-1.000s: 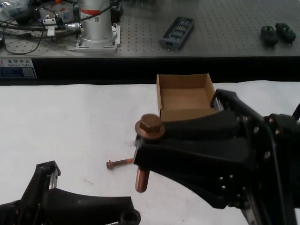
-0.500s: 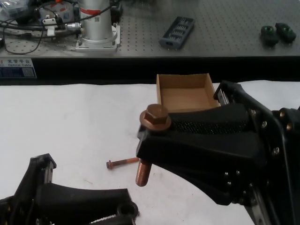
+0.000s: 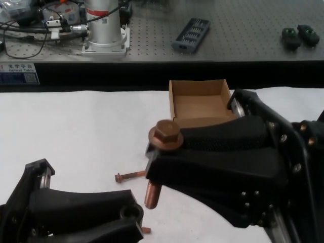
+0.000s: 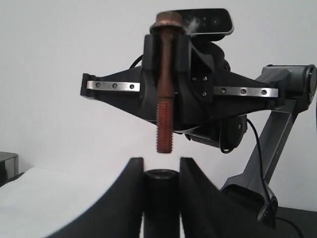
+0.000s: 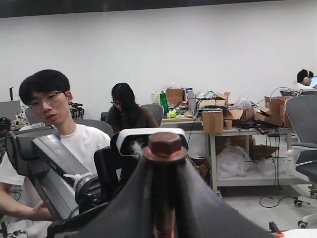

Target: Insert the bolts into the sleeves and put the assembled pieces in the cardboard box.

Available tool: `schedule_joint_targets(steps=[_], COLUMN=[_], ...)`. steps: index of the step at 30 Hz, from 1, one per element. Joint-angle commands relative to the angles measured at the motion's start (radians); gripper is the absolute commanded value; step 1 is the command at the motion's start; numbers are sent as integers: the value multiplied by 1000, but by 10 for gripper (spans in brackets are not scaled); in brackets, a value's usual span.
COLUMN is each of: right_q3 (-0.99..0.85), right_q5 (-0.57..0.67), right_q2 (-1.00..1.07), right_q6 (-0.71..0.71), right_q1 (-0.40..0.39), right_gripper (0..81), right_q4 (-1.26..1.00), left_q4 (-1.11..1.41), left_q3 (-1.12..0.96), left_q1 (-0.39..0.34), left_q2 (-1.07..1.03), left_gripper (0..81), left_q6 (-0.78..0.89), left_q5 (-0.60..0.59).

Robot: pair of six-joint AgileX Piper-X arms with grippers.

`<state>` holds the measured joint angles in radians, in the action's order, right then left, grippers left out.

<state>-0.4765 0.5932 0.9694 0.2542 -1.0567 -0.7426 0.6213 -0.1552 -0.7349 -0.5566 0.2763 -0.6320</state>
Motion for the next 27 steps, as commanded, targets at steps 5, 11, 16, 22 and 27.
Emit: schedule_joint_targets(steps=[5,11,16,22,27], right_q3=[-4,-4,-4,-4,-4], right_q5=[5,0,0,0,0], right_q2=[47,48,48,48,48], right_q6=[-4,-4,-9,-9,-9], right_q1=[-25,-25,-25,-25,-25], right_gripper=[54,54,54,54,54], right_q4=[-79,-86,-86,-76,-49], left_q4=[33,33,33,44,103], left_q3=[-4,-4,-4,-4,-4], left_q1=[-3,-3,-3,-3,-3], left_q2=[9,9,9,9,9], left_gripper=[6,6,6,6,6], left_q6=[34,43,68,88,115], left_q5=[-7,-21,-44,-55,-64])
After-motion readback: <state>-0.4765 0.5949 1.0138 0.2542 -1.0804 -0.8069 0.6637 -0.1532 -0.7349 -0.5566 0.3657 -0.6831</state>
